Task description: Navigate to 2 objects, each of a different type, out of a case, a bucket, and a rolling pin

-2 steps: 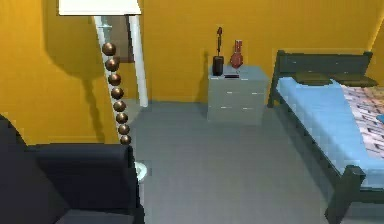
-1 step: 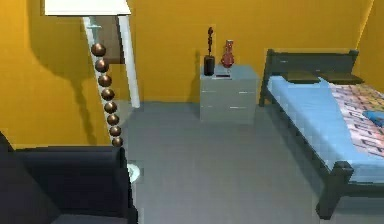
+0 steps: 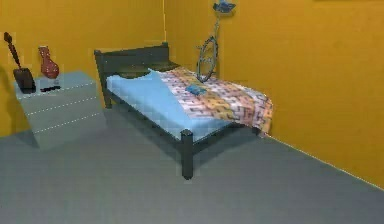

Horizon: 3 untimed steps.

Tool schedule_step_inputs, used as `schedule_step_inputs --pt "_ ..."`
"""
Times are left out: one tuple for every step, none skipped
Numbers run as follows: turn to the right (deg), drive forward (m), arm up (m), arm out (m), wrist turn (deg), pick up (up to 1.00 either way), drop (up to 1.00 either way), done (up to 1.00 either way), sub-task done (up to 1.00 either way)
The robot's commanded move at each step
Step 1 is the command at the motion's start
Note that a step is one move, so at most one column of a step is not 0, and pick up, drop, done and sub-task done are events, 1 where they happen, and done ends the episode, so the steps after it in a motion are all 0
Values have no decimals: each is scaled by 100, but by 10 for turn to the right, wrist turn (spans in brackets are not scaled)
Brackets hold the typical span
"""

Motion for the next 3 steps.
schedule_step_inputs --pt "450 0 0 0 0 0 0 0 0" --pt "450 0 0 0 0 0 0 0 0" --pt "120 0 0 0 0 0 0 0 0"
